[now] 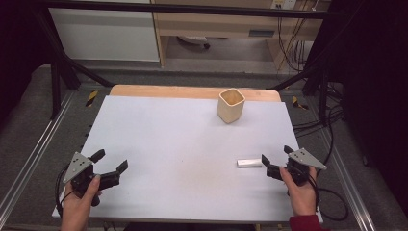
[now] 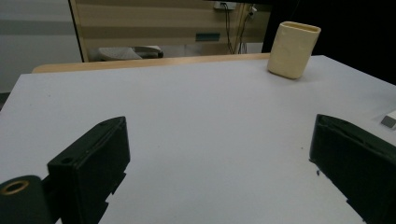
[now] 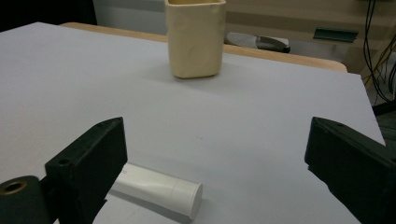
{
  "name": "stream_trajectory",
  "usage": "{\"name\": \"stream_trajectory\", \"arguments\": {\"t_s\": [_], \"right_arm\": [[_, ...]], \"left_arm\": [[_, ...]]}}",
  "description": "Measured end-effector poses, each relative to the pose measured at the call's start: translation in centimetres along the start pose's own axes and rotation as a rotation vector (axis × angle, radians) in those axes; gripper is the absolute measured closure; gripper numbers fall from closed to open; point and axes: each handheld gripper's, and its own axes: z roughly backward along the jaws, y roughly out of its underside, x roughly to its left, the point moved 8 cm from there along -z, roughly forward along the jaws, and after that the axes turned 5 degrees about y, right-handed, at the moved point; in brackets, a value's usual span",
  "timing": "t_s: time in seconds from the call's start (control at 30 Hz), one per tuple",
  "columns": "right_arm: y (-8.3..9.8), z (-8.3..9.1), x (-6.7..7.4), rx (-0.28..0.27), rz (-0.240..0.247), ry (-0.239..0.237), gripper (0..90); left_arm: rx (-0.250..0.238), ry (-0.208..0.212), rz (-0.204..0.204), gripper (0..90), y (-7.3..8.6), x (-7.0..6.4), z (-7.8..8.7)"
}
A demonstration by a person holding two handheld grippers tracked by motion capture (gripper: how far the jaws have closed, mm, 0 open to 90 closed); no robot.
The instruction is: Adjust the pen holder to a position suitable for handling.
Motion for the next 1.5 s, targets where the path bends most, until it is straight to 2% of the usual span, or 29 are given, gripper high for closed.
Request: {"name": "stream_trajectory", "arguments": {"t_s": [0.1, 0.2, 0.37, 0.6, 0.83, 0.97, 1.0, 1.03, 1.07, 1.13, 1.27, 1.37, 1.5], "right_arm": [[-0.2, -0.1, 0.3, 0.012, 0.018, 0.001, 4.8], [-0.6, -0.2, 0.6, 0.017, 0.033, 0.009, 4.3], [-1.0, -0.8, 0.6, 0.023, 0.036, 0.015, 5.6], [-0.2, -2.6, -0.6, 0.099, 0.002, 0.076, 3.3], [0.5, -2.8, -1.8, 0.126, -0.032, 0.117, 4.7], [1.2, -2.8, -2.3, 0.169, -0.047, 0.135, 11.8], [1.4, -2.8, -2.3, 0.181, -0.045, 0.128, 18.2], [1.4, -2.8, -2.3, 0.181, -0.045, 0.128, 18.2], [1.7, -2.8, -2.3, 0.204, -0.035, 0.123, 26.1], [1.9, -2.8, -2.3, 0.213, -0.033, 0.123, 27.6], [2.3, -2.7, -2.4, 0.241, -0.025, 0.125, 36.6], [2.7, -2.6, -2.2, 0.258, -0.012, 0.108, 46.9], [2.9, -2.6, -2.0, 0.27, -0.002, 0.093, 53.4]], "left_arm": [[0.001, -0.003, 0.001, 4.8, 0.0, 0.0, 0.0], [-0.001, -0.036, 0.007, 3.8, 0.0, 0.3, 0.1], [-0.006, -0.03, 0.029, 3.8, 0.0, 0.6, 0.2], [0.005, -0.013, 0.024, 3.8, 0.1, 0.2, -0.1], [0.011, -0.011, 0.024, 3.8, 0.2, 0.2, -0.1], [0.011, -0.011, 0.025, 3.8, 0.2, 0.1, -0.2], [0.011, -0.011, 0.025, 3.9, 0.2, 0.1, -0.2], [0.011, -0.01, 0.025, 3.9, 0.2, 0.1, -0.2], [0.012, -0.009, 0.024, 3.9, 0.2, 0.1, -0.2], [0.007, 0.0, 0.025, 3.9, 0.1, 0.0, -0.2], [0.009, -0.001, 0.021, 3.9, 0.2, -0.1, -0.2], [0.009, -0.003, 0.023, 3.9, 0.2, 0.0, -0.2], [0.01, -0.005, 0.022, 3.9, 0.2, 0.0, -0.2]]}}
